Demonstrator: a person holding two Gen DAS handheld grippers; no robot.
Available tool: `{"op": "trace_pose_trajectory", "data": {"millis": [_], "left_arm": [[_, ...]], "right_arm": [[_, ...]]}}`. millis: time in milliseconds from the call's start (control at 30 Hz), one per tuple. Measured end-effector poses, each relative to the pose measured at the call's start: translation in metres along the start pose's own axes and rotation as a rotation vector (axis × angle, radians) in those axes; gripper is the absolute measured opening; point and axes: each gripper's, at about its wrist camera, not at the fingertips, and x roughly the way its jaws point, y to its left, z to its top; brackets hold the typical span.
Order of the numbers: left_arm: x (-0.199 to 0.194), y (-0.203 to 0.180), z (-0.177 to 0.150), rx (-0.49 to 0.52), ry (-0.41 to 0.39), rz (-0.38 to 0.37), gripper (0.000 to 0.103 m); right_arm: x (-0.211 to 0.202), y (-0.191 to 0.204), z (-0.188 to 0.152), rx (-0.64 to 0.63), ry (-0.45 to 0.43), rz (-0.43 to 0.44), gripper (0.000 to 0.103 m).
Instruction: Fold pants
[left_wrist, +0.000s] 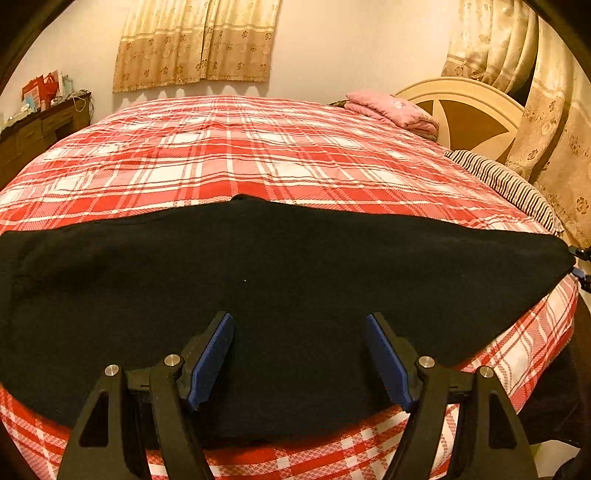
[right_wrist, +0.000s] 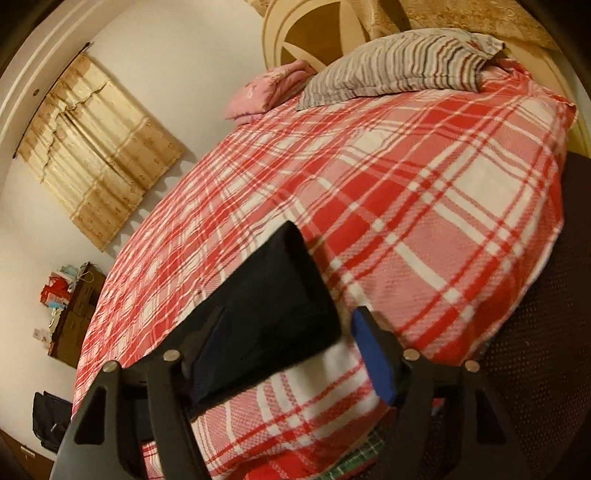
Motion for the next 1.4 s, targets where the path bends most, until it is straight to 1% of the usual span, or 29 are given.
{"op": "trace_pose_trajectory", "data": {"millis": [33,100,133,167,200,267,367,433,600,767,867,967,1067,1167,1267,1367,1400], "left_arm": [[-0.001,0.0,0.0,0.0,-0.001,-0.001,0.075],[-0.001,0.002,0.001,-0.006,0.0,-0.003,0.075],[-0.002,0.004,0.001,-0.009,-0.002,-0.001,0.075],[-0.002,0.004,0.002,-0.01,-0.004,0.002,0.075],[-0.003,0.006,0.002,-0.012,-0.007,0.016,0.075],[-0.004,0.01,0.003,-0.02,-0.01,0.026,0.075],[-0.005,0.018,0.003,-0.054,-0.011,0.014,0.075],[-0.007,0.02,0.003,-0.063,-0.014,0.008,0.075],[-0.013,0.019,0.005,-0.053,-0.03,0.005,0.075],[-0.02,0.025,0.008,-0.064,-0.048,-0.003,0.075],[-0.025,0.03,0.01,-0.075,-0.063,-0.017,0.075],[-0.031,0.035,0.011,-0.076,-0.073,-0.024,0.075],[-0.036,0.039,0.012,-0.065,-0.09,-0.009,0.075],[-0.038,0.044,0.014,-0.069,-0.097,-0.015,0.075],[-0.038,0.048,0.014,-0.083,-0.094,-0.033,0.075],[-0.036,0.047,0.013,-0.083,-0.082,-0.057,0.075],[-0.035,0.045,0.012,-0.084,-0.077,-0.069,0.075]], "right_arm": [[0.004,0.0,0.0,-0.002,0.004,0.006,0.057],[0.009,0.002,-0.002,-0.011,0.011,0.003,0.053],[0.01,0.004,-0.002,-0.019,0.002,-0.009,0.039],[0.009,0.003,-0.002,-0.016,-0.006,-0.018,0.027],[0.007,-0.001,-0.002,0.003,-0.009,-0.008,0.017],[0.002,-0.004,-0.004,0.023,-0.02,0.016,0.015],[-0.01,0.009,-0.007,-0.018,-0.042,0.029,0.014],[-0.018,0.027,-0.007,-0.067,-0.061,0.048,0.013],[-0.026,0.088,-0.008,-0.21,-0.087,0.109,0.013],[-0.018,0.155,-0.023,-0.355,-0.06,0.2,0.013],[-0.003,0.198,-0.039,-0.428,-0.014,0.274,0.013],[0.016,0.238,-0.064,-0.502,0.042,0.34,0.013],[0.042,0.271,-0.09,-0.558,0.104,0.395,0.013],[0.071,0.304,-0.124,-0.621,0.173,0.438,0.013],[0.098,0.324,-0.161,-0.697,0.244,0.442,0.013],[0.126,0.333,-0.194,-0.801,0.311,0.399,0.014],[0.14,0.334,-0.21,-0.857,0.36,0.375,0.018]]}}
